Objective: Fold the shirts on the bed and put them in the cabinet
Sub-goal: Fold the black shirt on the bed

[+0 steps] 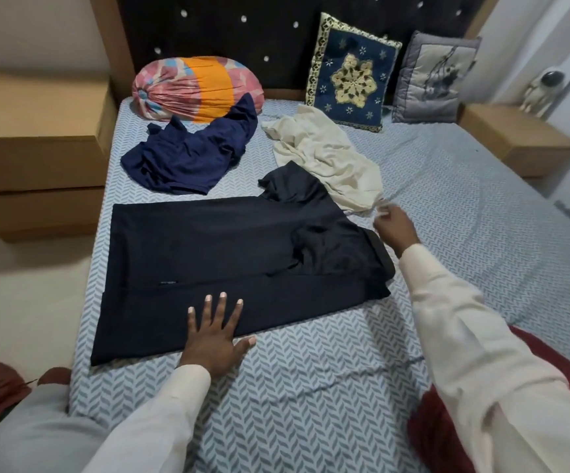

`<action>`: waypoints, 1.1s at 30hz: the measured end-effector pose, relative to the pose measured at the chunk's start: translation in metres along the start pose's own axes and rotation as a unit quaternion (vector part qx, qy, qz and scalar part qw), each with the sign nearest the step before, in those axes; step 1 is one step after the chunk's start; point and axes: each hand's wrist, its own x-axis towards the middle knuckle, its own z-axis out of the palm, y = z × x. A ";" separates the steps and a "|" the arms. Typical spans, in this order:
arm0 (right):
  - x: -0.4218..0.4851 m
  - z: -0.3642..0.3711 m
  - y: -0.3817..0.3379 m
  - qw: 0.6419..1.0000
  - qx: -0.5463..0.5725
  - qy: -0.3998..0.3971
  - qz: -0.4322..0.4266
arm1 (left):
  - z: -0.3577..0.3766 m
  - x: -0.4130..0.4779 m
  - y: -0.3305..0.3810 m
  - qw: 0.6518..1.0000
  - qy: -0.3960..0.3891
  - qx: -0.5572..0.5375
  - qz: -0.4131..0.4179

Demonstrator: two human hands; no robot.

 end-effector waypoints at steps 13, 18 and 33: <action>-0.053 0.029 0.098 0.987 -0.127 0.033 0.097 | 0.000 -0.002 0.002 1.000 0.013 0.002 0.003; -0.065 0.080 0.041 0.992 -0.109 0.056 -0.032 | -0.012 -0.006 -0.018 0.993 0.106 -0.014 -0.046; -0.045 0.182 -0.028 0.920 -0.310 -0.175 -0.167 | -0.011 -0.006 -0.085 0.958 0.188 -0.016 -0.215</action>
